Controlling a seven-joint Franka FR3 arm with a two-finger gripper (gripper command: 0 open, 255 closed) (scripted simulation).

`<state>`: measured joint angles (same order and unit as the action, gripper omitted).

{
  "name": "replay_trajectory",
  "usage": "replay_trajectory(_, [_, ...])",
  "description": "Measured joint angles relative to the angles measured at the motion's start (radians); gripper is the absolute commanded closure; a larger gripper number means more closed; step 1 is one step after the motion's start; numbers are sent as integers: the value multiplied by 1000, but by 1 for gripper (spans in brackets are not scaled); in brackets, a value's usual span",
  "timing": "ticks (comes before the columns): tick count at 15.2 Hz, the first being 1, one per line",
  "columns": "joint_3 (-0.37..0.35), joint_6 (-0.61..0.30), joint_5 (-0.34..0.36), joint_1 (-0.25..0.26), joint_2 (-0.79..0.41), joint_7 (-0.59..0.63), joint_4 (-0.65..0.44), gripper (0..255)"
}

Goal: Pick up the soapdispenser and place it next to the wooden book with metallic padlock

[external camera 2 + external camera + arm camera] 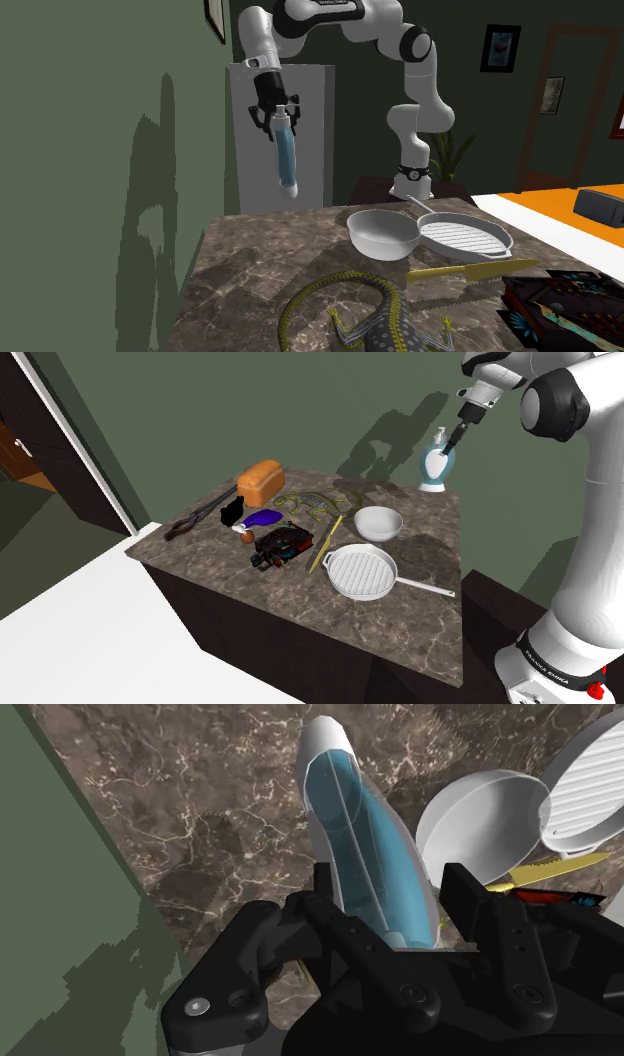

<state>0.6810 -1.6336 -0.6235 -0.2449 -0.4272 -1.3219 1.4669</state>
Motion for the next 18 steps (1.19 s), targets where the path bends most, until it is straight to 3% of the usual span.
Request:
replay_trajectory(8, [4, 92, 7, -19, 5, 38, -98, 255])
replay_trajectory(11, [7, 72, 38, 37, 70, 78, -41, 255])
replay_trajectory(18, [-17, -45, 163, 221, 302, 240, 190, 255])
